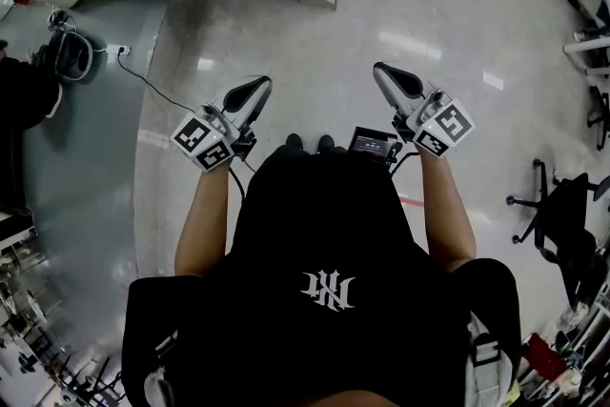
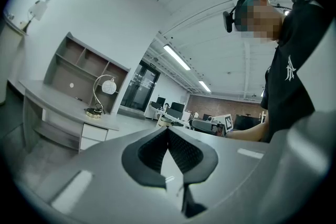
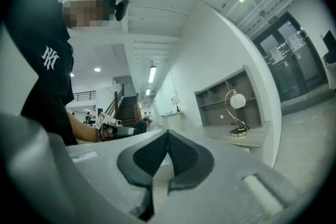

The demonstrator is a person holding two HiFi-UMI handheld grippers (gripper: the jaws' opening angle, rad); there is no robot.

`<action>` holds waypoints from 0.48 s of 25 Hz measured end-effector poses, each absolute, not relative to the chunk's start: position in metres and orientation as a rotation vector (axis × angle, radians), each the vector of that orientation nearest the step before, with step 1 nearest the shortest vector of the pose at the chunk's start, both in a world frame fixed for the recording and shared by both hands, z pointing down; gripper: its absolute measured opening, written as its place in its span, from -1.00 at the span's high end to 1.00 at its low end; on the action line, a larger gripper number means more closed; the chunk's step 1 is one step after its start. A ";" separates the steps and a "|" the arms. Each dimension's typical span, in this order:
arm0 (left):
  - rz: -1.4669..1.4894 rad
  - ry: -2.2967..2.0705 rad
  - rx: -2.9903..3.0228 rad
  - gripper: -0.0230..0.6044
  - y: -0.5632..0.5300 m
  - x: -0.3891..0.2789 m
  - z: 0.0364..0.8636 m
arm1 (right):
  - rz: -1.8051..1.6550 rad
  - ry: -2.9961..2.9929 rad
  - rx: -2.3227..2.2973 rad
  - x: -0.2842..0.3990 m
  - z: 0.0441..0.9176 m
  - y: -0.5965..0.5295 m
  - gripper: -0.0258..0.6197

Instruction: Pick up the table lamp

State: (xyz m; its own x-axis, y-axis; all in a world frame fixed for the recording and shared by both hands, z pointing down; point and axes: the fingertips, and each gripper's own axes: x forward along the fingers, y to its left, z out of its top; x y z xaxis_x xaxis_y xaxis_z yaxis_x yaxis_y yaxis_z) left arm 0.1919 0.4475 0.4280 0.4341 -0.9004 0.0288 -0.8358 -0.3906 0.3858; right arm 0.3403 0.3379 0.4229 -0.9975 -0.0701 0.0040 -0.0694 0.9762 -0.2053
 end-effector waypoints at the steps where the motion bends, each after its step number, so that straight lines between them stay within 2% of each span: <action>1: -0.261 -1.485 2.349 0.93 0.447 0.192 0.428 | -0.324 3.122 -0.110 0.340 0.423 0.338 0.91; 12: -0.242 -1.480 2.345 0.93 0.447 0.200 0.432 | -0.322 3.120 -0.109 0.345 0.428 0.338 0.91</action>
State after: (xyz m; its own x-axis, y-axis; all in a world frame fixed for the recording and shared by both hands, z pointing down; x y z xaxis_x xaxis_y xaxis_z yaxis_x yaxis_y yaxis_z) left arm 0.1995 0.4472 0.4316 0.4378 -0.8980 0.0443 -0.8369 -0.3890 0.3850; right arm 0.3453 0.3378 0.4282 -0.9976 -0.0693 0.0039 -0.0687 0.9765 -0.2041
